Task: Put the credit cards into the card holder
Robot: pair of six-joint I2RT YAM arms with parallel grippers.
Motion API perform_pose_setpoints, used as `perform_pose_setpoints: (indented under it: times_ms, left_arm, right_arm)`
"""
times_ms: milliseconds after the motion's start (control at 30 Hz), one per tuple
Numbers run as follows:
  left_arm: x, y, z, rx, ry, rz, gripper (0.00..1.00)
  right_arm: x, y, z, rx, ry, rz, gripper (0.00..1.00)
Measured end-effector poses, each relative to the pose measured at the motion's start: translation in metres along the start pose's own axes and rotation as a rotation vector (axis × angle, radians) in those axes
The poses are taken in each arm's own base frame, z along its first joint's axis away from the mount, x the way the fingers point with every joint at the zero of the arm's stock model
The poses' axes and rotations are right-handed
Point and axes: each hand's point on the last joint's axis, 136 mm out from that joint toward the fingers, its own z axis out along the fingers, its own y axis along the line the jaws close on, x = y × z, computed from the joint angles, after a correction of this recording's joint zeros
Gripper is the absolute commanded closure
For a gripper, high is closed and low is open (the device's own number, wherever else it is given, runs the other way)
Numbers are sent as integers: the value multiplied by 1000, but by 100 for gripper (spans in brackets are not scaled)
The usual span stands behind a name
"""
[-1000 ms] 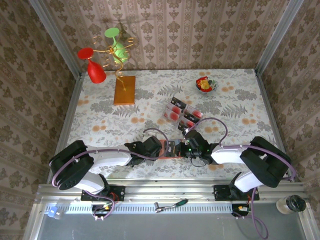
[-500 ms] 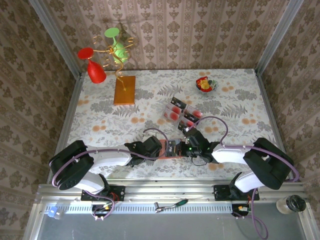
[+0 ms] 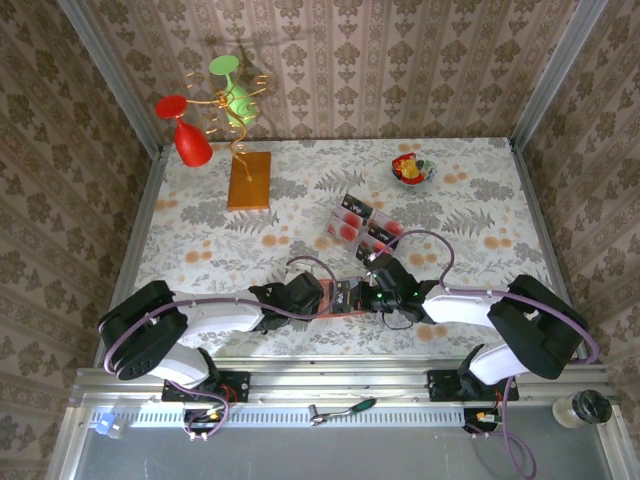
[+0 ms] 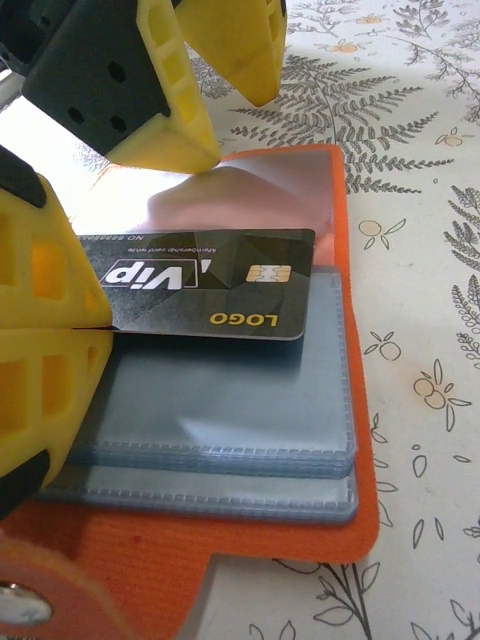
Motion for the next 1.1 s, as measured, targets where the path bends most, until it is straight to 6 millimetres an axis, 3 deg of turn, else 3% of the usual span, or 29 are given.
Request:
perform_pose_setpoints:
  times_ms: [500, 1100]
  left_arm:
    - [0, 0, 0, 0, 0, 0, 30]
    - [0, 0, 0, 0, 0, 0, 30]
  right_arm:
    - [2, -5, 6, 15, 14, 5, 100]
    - [-9, -5, -2, 27, -36, 23, 100]
